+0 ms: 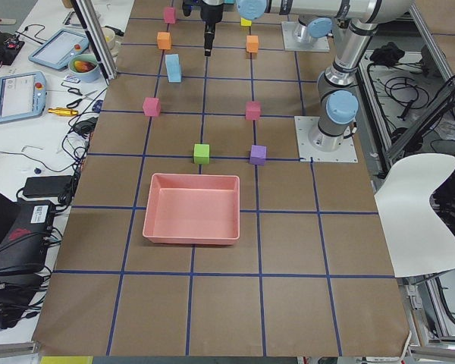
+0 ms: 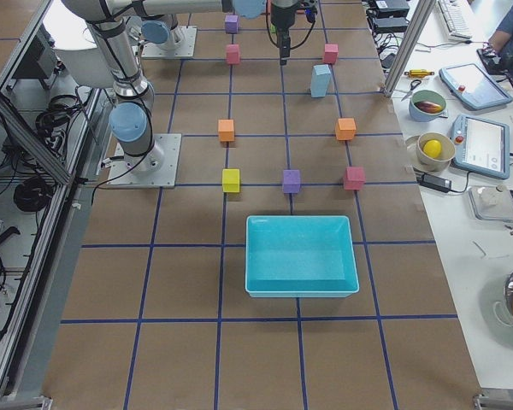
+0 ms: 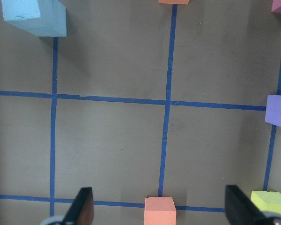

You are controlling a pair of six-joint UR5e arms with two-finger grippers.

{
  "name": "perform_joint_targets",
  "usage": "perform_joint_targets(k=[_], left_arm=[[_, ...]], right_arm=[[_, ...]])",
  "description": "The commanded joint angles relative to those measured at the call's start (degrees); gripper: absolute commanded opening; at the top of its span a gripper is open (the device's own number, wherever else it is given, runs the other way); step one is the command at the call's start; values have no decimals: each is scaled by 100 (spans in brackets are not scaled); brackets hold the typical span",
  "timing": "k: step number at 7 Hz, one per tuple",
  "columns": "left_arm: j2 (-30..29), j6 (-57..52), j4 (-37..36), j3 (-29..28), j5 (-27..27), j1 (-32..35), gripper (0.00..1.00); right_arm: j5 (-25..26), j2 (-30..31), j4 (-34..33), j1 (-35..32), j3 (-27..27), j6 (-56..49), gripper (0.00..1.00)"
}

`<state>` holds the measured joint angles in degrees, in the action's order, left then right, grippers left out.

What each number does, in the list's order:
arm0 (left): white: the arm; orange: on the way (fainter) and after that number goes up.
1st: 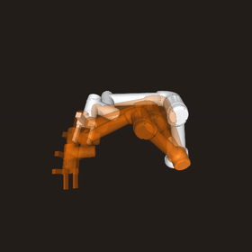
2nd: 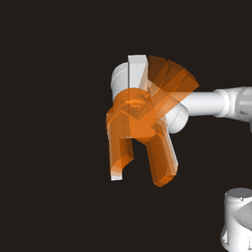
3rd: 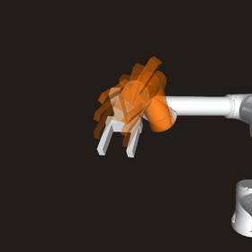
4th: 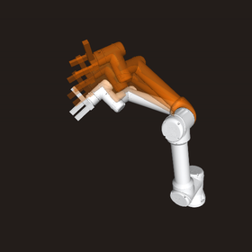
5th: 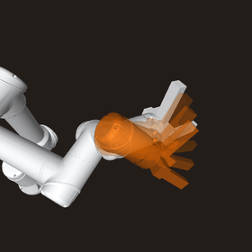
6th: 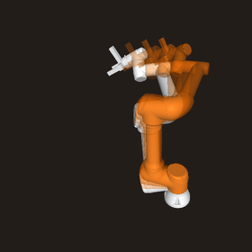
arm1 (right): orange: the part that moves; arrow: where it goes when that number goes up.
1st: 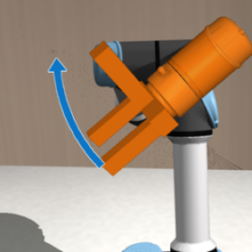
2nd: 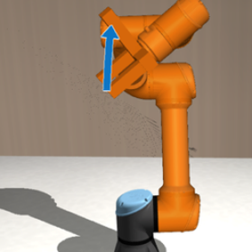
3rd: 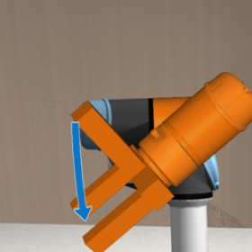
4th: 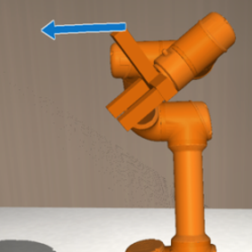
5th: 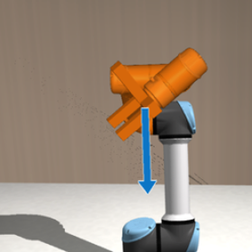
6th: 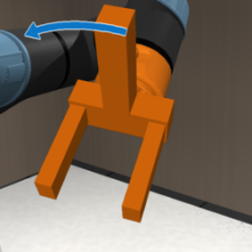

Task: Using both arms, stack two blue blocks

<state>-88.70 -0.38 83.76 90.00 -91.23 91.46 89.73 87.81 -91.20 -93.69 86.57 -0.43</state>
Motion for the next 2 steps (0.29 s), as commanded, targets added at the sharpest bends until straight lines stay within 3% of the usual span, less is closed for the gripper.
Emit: perform_joint_targets(k=[1, 2], left_arm=[[63, 29, -8, -70, -211, 4, 100], [28, 99, -8, -200, -176, 4, 100]], right_arm=[[0, -1, -3, 0, 0, -1, 100], [-9, -1, -3, 0, -9, 8, 100]])
